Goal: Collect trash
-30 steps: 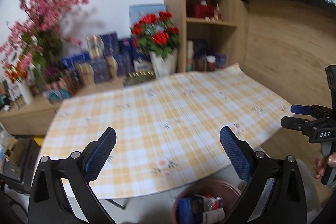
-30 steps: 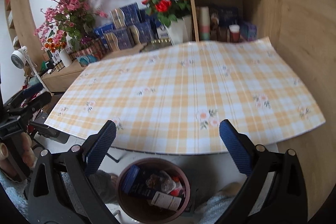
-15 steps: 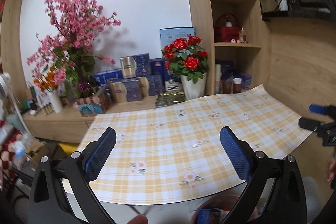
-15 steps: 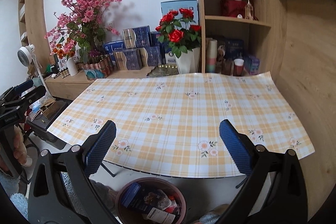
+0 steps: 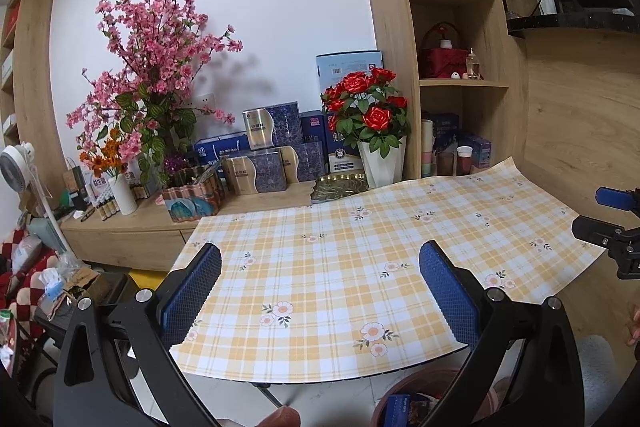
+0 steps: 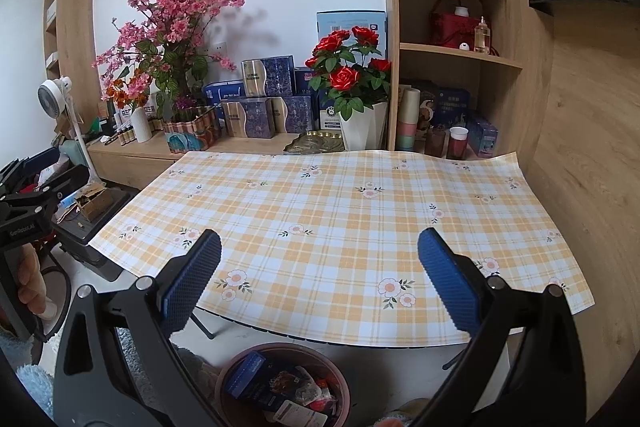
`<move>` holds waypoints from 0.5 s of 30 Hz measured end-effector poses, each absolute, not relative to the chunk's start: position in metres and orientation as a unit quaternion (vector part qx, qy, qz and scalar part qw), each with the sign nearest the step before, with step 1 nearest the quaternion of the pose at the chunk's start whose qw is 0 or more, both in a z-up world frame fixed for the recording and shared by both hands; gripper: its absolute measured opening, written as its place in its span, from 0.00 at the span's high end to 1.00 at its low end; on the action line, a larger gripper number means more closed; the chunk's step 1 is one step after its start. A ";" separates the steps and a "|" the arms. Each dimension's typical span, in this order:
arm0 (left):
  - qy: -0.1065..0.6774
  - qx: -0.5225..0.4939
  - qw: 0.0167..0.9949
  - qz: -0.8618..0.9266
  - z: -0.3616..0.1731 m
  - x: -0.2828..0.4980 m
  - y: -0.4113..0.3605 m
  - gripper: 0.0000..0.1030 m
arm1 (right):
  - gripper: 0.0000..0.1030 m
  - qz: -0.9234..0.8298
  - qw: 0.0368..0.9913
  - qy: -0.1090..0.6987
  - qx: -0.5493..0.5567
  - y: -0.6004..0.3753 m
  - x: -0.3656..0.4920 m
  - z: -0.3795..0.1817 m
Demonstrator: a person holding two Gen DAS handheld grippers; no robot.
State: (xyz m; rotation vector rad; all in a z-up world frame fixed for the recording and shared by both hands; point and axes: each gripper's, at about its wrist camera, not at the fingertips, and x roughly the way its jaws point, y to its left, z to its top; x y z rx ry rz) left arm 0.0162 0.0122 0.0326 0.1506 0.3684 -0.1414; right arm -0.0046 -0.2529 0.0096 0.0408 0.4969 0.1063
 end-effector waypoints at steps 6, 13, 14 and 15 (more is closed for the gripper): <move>0.189 0.057 0.978 -0.070 0.033 0.014 0.017 0.06 | 0.06 0.053 0.968 0.245 0.019 -0.252 -0.006 0.011; 0.199 0.053 0.977 -0.061 0.032 0.014 0.019 0.06 | 0.06 0.053 0.969 0.243 0.016 -0.251 -0.007 0.013; 0.201 0.052 0.976 -0.061 0.032 0.014 0.020 0.06 | 0.06 0.052 0.969 0.243 0.015 -0.251 -0.008 0.013; 0.203 0.051 0.976 -0.060 0.031 0.014 0.021 0.06 | 0.06 0.051 0.968 0.243 0.015 -0.251 -0.008 0.013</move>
